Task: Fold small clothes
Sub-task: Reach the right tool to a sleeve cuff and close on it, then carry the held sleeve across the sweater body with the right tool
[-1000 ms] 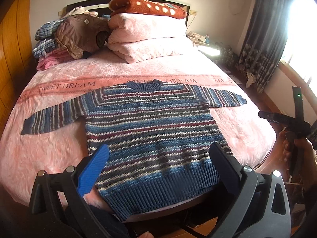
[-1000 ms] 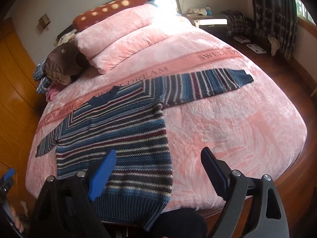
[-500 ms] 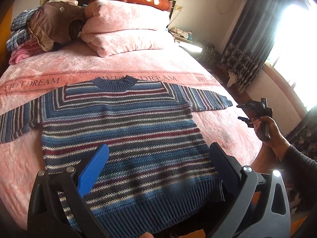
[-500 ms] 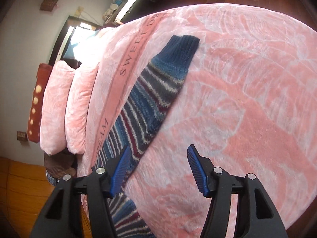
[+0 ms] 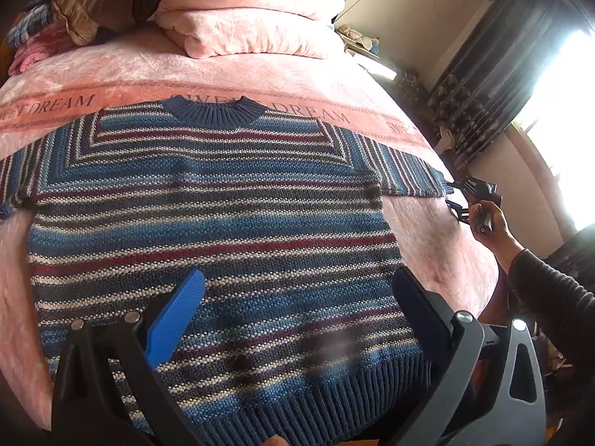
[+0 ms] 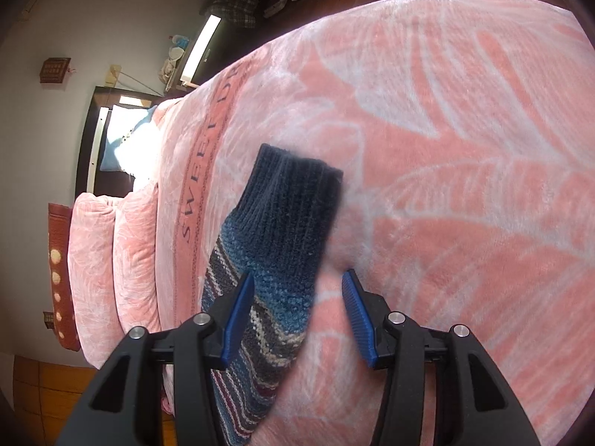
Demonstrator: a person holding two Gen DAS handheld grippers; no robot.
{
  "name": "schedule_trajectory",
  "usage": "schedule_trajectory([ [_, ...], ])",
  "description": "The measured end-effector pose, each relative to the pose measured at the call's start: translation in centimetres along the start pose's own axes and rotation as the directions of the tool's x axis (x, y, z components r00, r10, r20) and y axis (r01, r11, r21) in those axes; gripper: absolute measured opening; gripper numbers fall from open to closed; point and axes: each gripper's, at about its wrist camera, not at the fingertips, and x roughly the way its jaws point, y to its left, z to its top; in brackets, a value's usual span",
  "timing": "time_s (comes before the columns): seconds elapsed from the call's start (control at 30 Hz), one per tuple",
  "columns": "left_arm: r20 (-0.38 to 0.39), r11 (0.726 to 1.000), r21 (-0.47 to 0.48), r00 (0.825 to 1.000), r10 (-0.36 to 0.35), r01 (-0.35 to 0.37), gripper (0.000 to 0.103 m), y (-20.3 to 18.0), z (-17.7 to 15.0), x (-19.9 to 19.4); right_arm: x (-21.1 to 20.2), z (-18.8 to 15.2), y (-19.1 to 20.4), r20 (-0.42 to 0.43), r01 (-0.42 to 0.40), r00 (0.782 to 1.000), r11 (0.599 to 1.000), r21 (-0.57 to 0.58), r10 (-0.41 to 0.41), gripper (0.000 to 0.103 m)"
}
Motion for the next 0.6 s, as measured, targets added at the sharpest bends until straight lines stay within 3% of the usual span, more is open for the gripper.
schedule_trajectory([
  [0.17, -0.027, 0.995, -0.080, 0.998, -0.064, 0.062, 0.100, 1.1, 0.1, 1.8, 1.2, 0.6, 0.7, 0.000, -0.020, 1.000, 1.000, -0.023, 0.020, 0.041],
  [0.33, -0.084, 0.960, -0.253, 0.985, -0.149, 0.123, 0.100, 3.3, -0.2, 3.1, 0.7, 0.8, 2.5, 0.028, -0.017, 0.999, 0.997, -0.069, 0.018, 0.017],
  [0.47, -0.071, 0.955, -0.267, 0.986, -0.153, 0.129, 0.100, 4.0, -0.1, 2.0, -1.9, -0.4, 7.6, 0.068, -0.036, 0.996, 0.982, -0.184, 0.049, 0.013],
  [0.6, -0.035, 0.942, -0.292, 0.982, -0.183, 0.166, 0.100, 4.6, 0.3, 0.4, -4.7, -3.5, 14.7, 0.107, -0.026, 0.992, 0.929, -0.369, 0.070, 0.013],
])
